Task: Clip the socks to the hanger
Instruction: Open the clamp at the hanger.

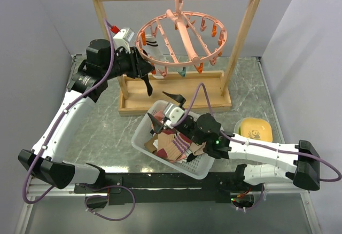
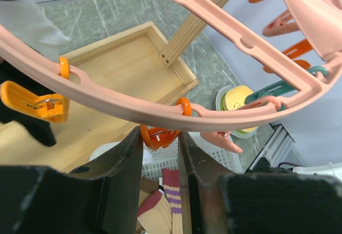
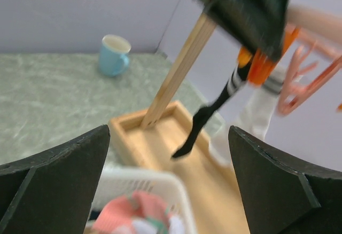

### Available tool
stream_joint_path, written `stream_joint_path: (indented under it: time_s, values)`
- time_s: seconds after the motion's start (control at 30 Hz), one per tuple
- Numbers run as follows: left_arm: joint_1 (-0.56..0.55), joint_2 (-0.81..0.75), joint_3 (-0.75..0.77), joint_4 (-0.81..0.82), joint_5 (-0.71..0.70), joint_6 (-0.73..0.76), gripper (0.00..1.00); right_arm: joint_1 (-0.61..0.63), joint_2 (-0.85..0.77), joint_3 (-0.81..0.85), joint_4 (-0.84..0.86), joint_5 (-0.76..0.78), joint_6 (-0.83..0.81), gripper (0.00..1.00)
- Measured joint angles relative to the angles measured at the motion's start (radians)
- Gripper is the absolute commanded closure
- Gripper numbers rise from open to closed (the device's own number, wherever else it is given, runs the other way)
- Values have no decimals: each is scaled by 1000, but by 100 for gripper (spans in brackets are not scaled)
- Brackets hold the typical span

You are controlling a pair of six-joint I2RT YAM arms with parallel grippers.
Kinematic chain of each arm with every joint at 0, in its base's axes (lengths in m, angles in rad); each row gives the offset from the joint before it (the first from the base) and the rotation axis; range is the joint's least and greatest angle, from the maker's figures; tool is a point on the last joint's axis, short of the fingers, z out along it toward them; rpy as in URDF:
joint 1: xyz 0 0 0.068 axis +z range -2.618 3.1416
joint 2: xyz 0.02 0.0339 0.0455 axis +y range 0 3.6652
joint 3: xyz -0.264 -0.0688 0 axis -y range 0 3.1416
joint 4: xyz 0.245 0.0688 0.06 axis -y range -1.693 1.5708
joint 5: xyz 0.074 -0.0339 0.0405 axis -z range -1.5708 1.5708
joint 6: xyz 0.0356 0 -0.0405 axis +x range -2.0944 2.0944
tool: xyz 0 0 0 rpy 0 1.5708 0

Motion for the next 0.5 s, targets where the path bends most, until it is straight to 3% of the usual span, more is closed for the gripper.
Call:
stream_joint_path:
  time_s: [0.23,0.5]
  values:
    - [0,0,0,0,-1,2,99,-89,113,167,46,-62,-46,15]
    - [0,0,0,0,-1,14,99,-175,154,231,25,-186,-2,15]
